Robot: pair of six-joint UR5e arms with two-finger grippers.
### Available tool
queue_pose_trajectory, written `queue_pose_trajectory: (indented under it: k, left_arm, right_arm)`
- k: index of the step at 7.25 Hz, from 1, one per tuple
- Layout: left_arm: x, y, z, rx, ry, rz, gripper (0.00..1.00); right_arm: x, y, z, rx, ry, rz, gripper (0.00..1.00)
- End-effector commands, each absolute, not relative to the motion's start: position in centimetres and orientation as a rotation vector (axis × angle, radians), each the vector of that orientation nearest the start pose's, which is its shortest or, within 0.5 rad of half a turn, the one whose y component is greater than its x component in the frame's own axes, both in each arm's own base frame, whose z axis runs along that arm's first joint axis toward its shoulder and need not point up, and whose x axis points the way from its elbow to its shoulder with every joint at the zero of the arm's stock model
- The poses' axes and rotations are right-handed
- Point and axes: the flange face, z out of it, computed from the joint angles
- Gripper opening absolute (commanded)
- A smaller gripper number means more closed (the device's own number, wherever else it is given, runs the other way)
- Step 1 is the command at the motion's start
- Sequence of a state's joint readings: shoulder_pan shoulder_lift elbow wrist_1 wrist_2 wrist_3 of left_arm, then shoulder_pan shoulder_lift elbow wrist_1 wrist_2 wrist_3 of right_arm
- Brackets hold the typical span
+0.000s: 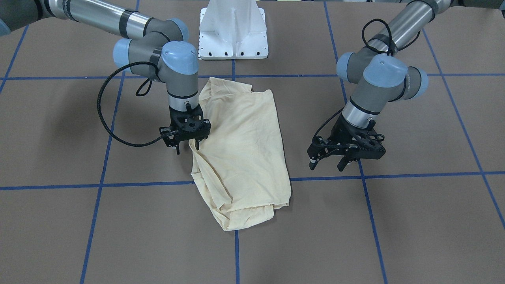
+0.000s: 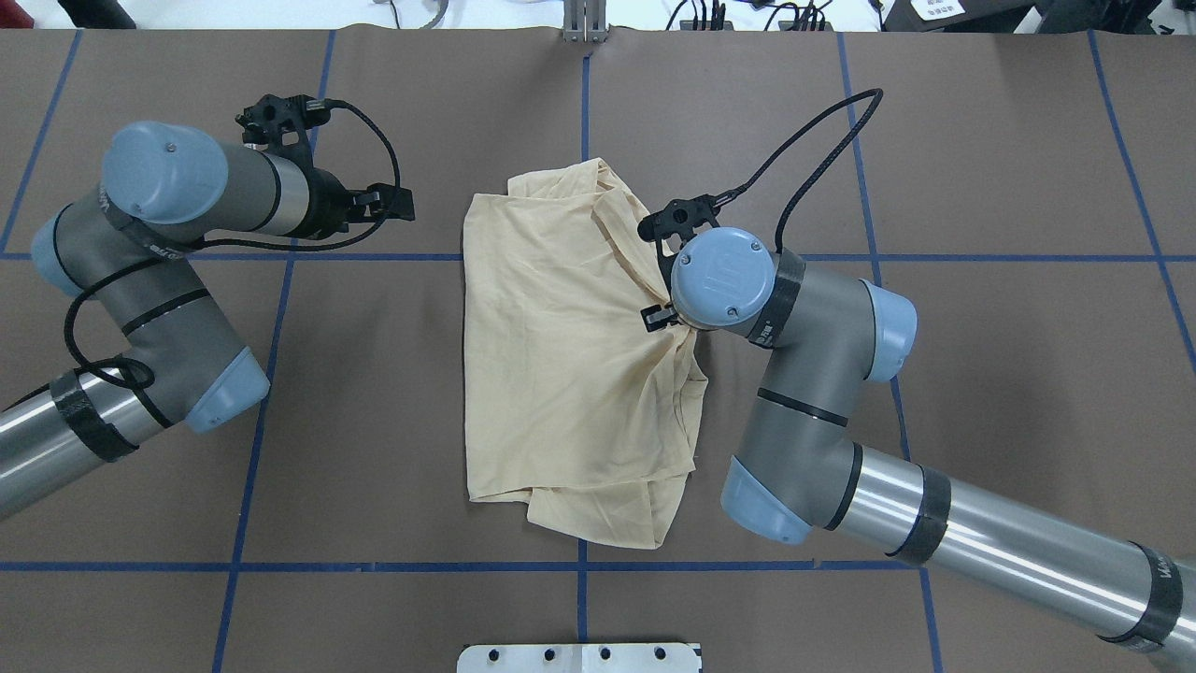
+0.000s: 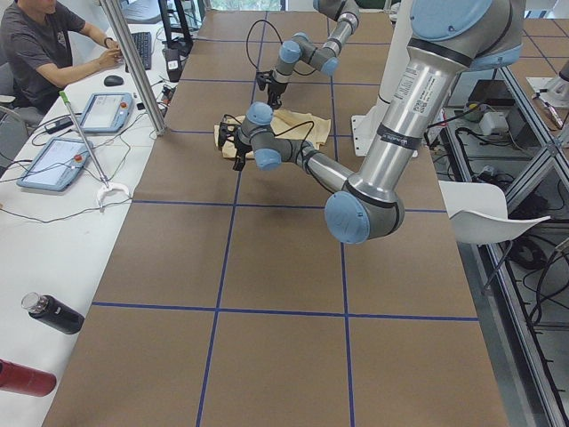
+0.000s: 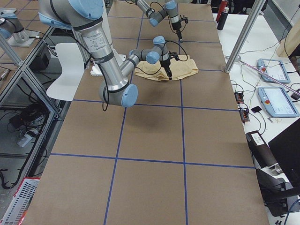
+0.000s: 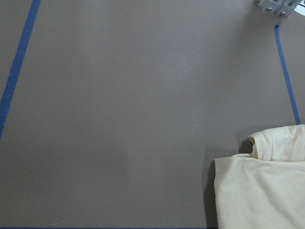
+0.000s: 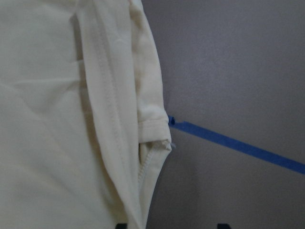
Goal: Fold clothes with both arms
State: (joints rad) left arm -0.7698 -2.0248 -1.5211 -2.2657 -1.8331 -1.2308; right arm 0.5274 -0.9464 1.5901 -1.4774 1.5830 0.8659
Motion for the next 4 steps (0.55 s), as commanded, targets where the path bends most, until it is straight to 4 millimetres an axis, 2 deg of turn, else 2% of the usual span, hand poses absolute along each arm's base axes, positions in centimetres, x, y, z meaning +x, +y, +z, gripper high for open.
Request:
queue_pose_trajectory:
  k: [1,2,3,4]
  left_arm:
    - [41.3,-54.8,34.5,0.376,1.055,-0.238,1.0]
    - [41.2,-54.9,34.5,0.377,1.053,-0.239,1.0]
    - [41.2,-54.9,34.5,0.378,1.053,-0.237,1.0]
    - [41.2,-54.9,34.6,0.378,1.051,-0.236,1.0]
  right_arm:
    - [-52.8,-49.8,25.6,0.45,-0.618,-0.131,1.0]
    - [-54.5,-51.9,23.3,0.458,-0.616,-0.121,1.0]
    - [-55.8,-53.6,23.1,0.476,-0.623,-0.112,1.0]
    - [-57.6,-55.0,23.8,0.49,-0.619,-0.106,1.0]
